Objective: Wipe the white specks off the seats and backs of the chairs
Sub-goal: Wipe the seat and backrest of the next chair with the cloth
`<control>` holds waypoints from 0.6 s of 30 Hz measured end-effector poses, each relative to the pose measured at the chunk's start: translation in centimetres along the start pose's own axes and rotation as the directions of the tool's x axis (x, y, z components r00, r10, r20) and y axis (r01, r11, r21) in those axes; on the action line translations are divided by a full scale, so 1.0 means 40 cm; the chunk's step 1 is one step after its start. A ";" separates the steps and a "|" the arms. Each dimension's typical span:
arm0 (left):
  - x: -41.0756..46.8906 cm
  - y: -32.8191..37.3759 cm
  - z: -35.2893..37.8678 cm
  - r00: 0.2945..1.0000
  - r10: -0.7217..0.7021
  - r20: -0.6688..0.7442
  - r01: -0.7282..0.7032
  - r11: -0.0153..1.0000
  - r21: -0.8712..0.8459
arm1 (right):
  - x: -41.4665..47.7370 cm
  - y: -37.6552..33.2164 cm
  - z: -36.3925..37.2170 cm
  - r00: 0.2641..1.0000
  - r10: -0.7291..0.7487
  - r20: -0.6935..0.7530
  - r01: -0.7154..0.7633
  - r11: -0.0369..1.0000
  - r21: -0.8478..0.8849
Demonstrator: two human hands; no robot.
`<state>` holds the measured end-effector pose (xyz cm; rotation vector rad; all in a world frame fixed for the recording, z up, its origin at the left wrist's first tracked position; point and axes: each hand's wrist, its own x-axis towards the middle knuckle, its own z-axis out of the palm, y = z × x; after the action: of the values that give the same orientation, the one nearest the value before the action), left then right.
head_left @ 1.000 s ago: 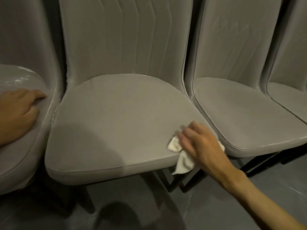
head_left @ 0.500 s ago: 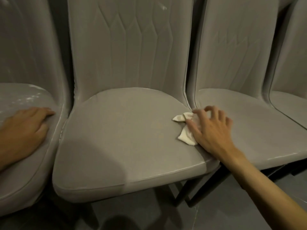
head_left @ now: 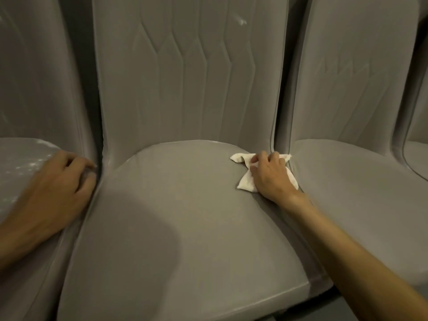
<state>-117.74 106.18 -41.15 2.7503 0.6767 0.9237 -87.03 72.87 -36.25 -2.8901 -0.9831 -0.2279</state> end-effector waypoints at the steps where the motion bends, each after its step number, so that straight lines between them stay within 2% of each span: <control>1: 0.004 -0.013 0.010 1.000 -0.014 0.013 0.014 1.000 0.020 | -0.004 -0.001 0.002 1.000 -0.001 -0.010 0.001 1.000 -0.025; 4: 0.017 -0.048 0.030 0.995 -0.065 0.076 0.057 0.994 0.094 | -0.064 0.002 0.003 0.994 0.004 -0.109 0.007 0.995 0.096; 7: 0.034 -0.052 0.033 0.997 -0.053 0.052 0.045 0.990 0.136 | -0.031 -0.018 -0.003 0.996 0.068 -0.054 -0.056 0.980 0.189; 9: 0.050 -0.032 0.024 0.998 -0.031 0.063 0.021 0.987 0.158 | 0.030 -0.047 0.005 0.997 0.056 -0.051 -0.045 0.979 0.199; 12: 0.071 0.001 0.009 0.997 0.014 0.074 -0.026 0.986 0.163 | 0.140 -0.128 0.024 0.997 0.069 -0.027 -0.056 0.943 0.329; 15: 0.074 0.027 -0.005 0.998 0.001 0.068 -0.011 0.990 0.142 | 0.217 -0.202 0.034 1.000 0.022 0.000 -0.020 0.930 0.367; 18: 0.073 0.052 -0.011 0.998 -0.031 0.053 0.024 0.993 0.115 | 0.220 -0.184 0.035 0.999 -0.030 -0.030 0.039 0.927 0.373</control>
<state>-115.18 105.72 -38.66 2.8461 0.7789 0.8257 -84.46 84.14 -35.95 -2.5200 -0.9542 -0.0668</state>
